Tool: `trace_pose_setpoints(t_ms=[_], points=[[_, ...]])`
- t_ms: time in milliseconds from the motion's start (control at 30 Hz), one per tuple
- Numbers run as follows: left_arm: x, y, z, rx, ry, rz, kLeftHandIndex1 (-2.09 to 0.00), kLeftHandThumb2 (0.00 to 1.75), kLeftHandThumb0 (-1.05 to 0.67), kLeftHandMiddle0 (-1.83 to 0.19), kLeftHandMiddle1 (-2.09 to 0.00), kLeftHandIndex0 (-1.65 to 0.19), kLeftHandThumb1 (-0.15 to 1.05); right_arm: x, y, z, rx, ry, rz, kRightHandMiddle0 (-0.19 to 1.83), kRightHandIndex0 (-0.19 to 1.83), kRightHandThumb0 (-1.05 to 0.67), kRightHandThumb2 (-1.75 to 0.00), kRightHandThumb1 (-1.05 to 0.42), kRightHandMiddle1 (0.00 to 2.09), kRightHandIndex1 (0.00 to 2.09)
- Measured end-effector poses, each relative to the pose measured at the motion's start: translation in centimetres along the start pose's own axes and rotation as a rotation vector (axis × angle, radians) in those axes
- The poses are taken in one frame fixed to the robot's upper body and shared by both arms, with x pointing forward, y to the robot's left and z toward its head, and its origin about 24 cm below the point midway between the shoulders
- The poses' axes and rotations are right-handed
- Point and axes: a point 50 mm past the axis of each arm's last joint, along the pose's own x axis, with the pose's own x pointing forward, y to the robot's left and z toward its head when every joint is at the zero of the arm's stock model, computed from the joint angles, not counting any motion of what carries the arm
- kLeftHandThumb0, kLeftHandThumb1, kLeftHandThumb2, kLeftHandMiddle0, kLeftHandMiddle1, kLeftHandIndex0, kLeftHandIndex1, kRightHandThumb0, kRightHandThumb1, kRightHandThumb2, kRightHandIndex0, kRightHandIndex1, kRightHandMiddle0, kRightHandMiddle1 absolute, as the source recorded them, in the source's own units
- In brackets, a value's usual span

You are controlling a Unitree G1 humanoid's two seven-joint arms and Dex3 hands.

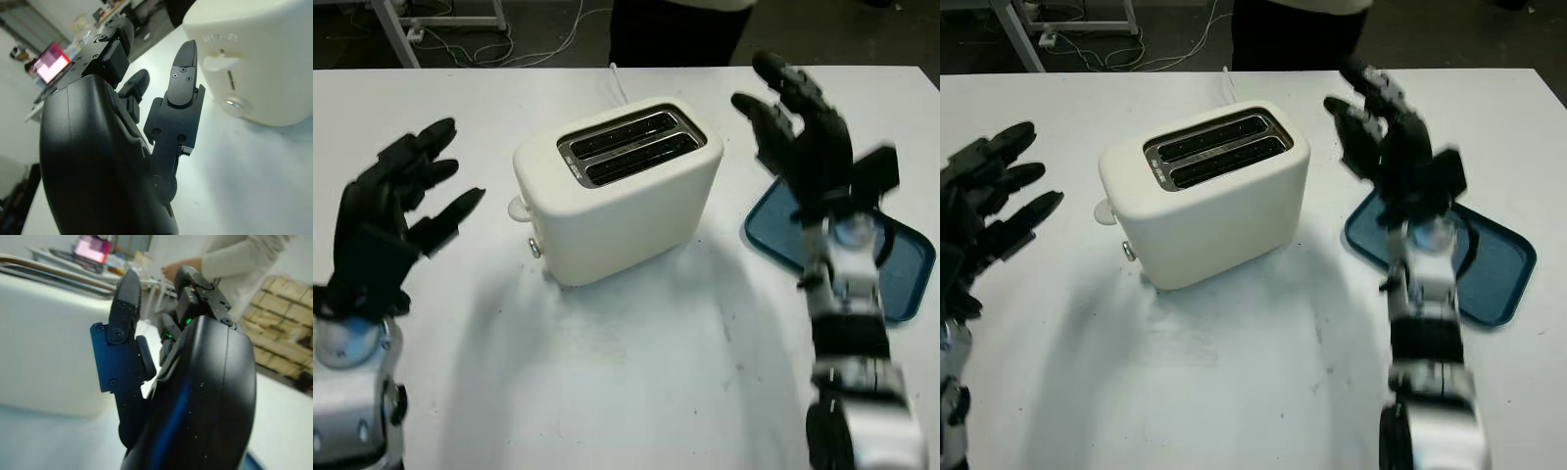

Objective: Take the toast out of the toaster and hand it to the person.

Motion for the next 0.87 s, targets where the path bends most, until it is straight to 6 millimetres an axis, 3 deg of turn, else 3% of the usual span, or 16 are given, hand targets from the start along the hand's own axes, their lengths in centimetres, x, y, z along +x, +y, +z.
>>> trace_pose_setpoints(t_ms=[200, 467, 867], points=[[-2.0, -0.9, -1.0, -0.039, -0.018, 0.068, 0.0, 0.38, -0.34, -0.16, -0.58, -0.39, 0.92, -2.9, 1.9, 0.1, -0.023, 0.014, -0.043, 0.24, 0.09, -0.5, -0.64, -0.92, 0.08, 0.4], [-3.3, -2.3, -1.7, -0.108, -0.007, 0.079, 0.0, 0.46, -0.42, -0.16, -0.53, -0.37, 0.92, -5.0, 2.7, -0.8, -0.012, 0.06, -0.092, 0.23, 0.05, -0.51, -0.65, -0.92, 0.05, 0.42], [-3.3, -3.3, -2.6, -0.095, 0.029, 0.062, 0.0, 0.52, -0.42, -0.2, -0.48, -0.37, 0.92, -5.5, 3.8, -1.6, 0.041, 0.099, -0.109, 0.24, 0.05, -0.55, -0.6, -0.92, 0.04, 0.44]])
